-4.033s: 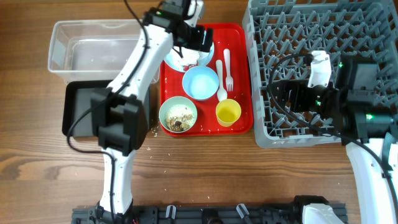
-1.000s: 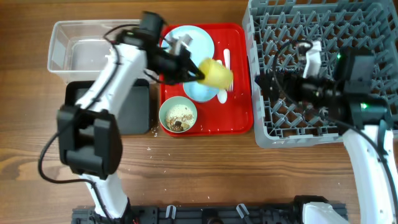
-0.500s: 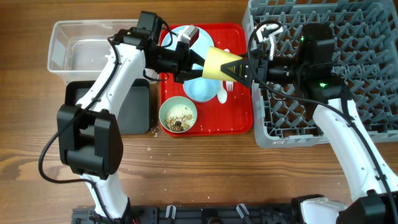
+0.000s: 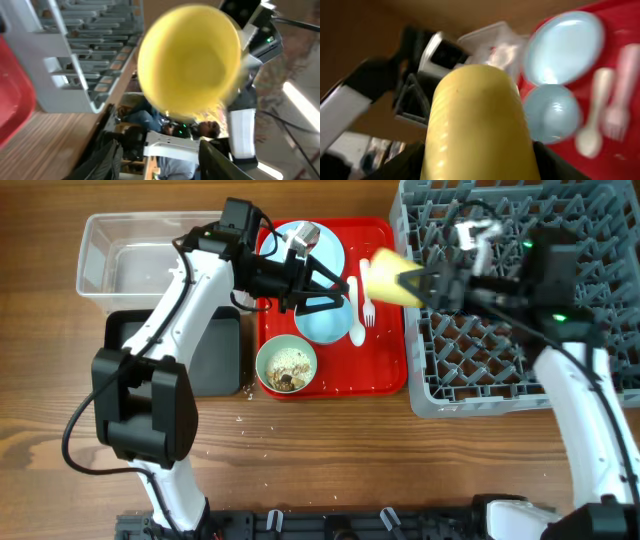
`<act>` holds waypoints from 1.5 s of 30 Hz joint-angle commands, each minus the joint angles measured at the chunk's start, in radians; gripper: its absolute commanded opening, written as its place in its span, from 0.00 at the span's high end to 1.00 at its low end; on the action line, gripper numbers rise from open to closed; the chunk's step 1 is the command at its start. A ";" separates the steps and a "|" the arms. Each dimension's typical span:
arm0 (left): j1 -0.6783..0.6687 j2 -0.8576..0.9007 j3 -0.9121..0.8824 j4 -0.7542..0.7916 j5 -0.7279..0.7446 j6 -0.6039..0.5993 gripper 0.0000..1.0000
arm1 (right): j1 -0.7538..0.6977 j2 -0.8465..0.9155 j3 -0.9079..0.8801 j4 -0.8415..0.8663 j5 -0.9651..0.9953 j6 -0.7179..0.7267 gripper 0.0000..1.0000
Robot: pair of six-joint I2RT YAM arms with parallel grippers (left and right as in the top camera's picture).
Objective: Sort waste into correct bins and load items into the dishwasher rack
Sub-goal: 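Place the yellow cup into the dishwasher rack with the right gripper, then grasp the green bowl of rice with the left gripper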
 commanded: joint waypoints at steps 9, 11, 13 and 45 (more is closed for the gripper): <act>-0.005 -0.023 -0.001 0.000 -0.715 -0.003 0.46 | 0.005 -0.159 0.153 -0.743 0.812 -0.031 0.51; -0.005 -0.023 -0.001 0.000 -0.769 -0.003 0.45 | 0.050 -0.120 0.153 -0.797 0.916 0.016 0.51; -0.005 -0.023 -0.001 -0.001 -0.791 -0.002 0.45 | 0.098 -0.053 0.153 -0.808 0.938 0.022 0.51; 0.029 -0.246 0.000 -0.170 -1.317 -0.219 0.43 | 0.528 0.266 0.335 -0.502 0.792 0.226 0.31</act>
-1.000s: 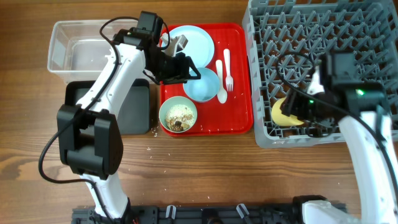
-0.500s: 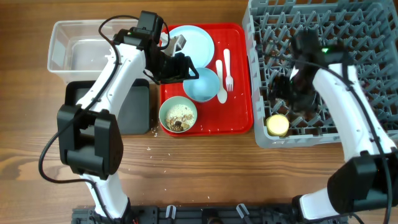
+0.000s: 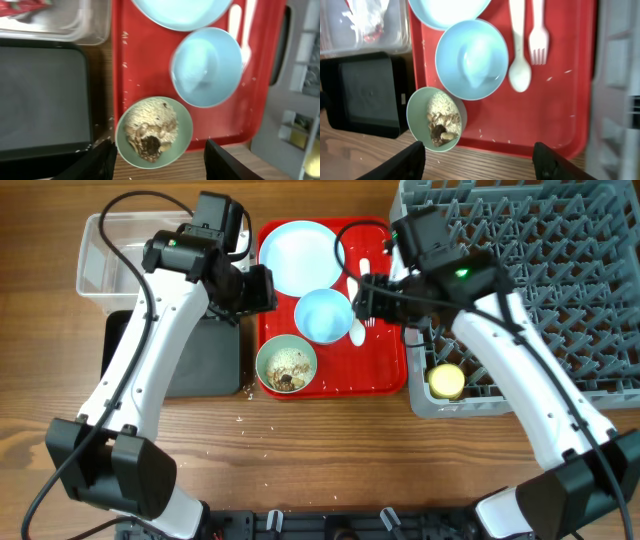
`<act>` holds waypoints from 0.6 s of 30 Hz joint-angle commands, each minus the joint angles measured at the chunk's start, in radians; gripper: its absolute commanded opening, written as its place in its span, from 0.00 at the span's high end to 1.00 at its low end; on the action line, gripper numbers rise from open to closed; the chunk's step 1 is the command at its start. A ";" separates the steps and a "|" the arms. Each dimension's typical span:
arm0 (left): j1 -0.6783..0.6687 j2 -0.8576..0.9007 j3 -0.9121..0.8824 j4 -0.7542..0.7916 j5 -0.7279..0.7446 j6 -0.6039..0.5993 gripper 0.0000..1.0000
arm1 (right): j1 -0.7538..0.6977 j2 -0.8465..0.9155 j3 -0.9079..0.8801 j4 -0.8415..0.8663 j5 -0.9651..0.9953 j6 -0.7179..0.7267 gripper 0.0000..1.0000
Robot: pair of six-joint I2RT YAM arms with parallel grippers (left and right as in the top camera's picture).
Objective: Sort waste into correct bins and load items into the dishwasher rack
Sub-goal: 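Grasp the green bowl of rice with the left gripper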
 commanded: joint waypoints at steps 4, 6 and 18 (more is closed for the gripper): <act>0.048 -0.009 -0.001 0.003 -0.064 -0.072 0.46 | 0.124 0.026 -0.121 0.121 0.022 0.123 0.32; 0.041 -0.009 -0.001 -0.003 -0.059 -0.072 0.47 | 0.130 0.050 -0.122 0.135 0.024 0.125 0.32; -0.315 0.012 -0.231 0.179 -0.084 -0.150 0.45 | -0.203 -0.079 0.039 0.008 0.039 -0.044 0.30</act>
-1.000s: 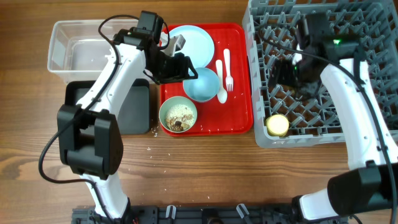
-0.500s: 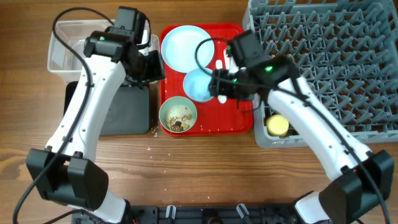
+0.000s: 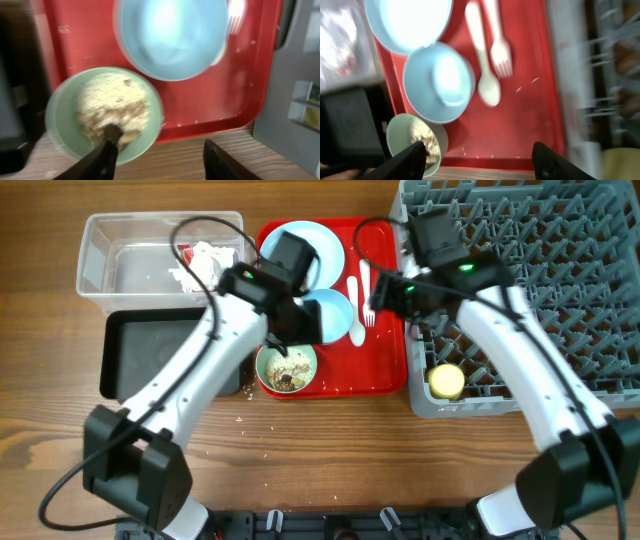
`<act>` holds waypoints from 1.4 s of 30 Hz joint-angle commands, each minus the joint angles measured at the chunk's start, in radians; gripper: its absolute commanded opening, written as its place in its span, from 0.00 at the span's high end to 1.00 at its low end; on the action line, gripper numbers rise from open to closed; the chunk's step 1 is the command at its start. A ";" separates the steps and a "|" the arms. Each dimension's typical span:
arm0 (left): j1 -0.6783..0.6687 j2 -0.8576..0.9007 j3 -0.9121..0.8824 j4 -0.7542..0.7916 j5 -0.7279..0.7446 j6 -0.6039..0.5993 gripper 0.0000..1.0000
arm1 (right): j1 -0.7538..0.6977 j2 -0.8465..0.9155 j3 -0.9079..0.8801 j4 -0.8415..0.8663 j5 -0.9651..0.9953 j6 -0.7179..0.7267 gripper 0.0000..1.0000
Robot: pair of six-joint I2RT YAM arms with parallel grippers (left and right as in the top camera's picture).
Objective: Sort waste into correct bins and load items into the dishwasher rack
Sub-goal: 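Grasp the green bowl of rice with the left gripper, then tip the green bowl over the black tray to empty the rice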
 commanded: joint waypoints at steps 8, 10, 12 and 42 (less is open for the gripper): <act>-0.134 0.009 -0.274 0.259 -0.103 0.026 0.55 | -0.217 -0.195 0.057 -0.083 -0.011 -0.145 0.30; -0.147 0.011 -0.296 0.272 -0.113 0.051 0.55 | -0.217 -0.195 0.057 -0.083 -0.011 -0.144 0.30; -0.156 0.019 -0.297 0.277 -0.123 0.051 0.55 | -0.217 -0.195 0.057 -0.084 -0.011 -0.144 0.30; -0.011 -0.009 0.019 -0.087 -0.039 0.231 0.96 | -0.217 -0.195 0.057 -0.109 -0.008 -0.145 0.30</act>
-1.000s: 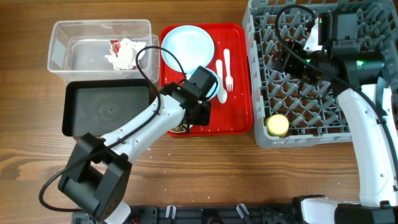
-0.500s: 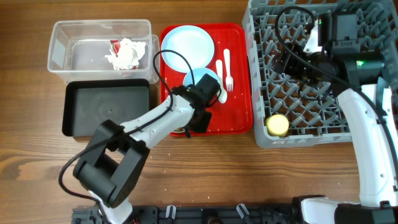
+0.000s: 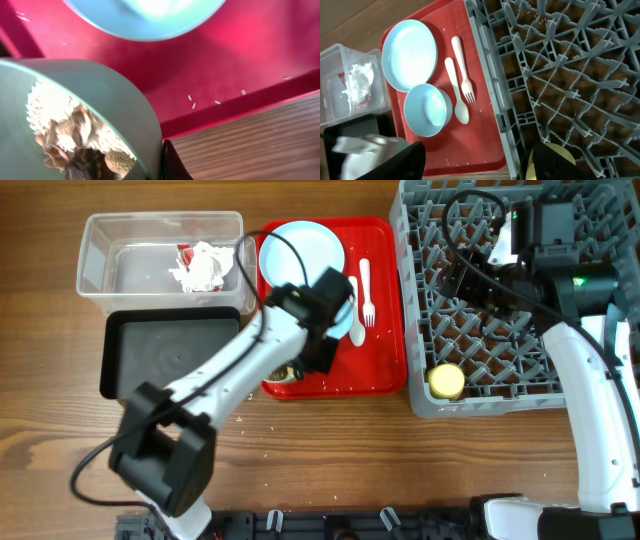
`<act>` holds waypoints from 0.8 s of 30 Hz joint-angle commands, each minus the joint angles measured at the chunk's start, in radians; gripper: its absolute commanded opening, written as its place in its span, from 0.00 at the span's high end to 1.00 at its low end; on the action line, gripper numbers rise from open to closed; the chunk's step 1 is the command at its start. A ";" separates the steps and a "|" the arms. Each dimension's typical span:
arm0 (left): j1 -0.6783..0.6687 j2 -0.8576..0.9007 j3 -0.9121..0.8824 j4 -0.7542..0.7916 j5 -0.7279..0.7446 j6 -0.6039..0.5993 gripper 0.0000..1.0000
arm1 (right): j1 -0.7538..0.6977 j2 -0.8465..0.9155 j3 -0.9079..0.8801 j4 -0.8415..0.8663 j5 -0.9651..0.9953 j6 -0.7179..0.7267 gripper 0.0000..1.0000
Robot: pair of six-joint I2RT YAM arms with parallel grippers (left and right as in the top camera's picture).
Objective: Sort waste into correct bins and load items into the dishwasher rack
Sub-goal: 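Tip the green bowl over the black tray to empty the rice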
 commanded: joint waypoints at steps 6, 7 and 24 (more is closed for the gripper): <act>0.533 -0.161 0.044 -0.079 0.471 0.165 0.96 | 0.004 -0.004 0.017 -0.008 -0.002 -0.021 0.30; 0.620 -0.161 0.026 -0.079 0.559 0.225 0.96 | 0.004 -0.004 0.017 -0.009 -0.002 -0.021 0.30; 1.131 0.095 -0.166 0.028 1.439 0.416 0.96 | 0.004 -0.004 0.017 -0.008 -0.002 -0.022 0.29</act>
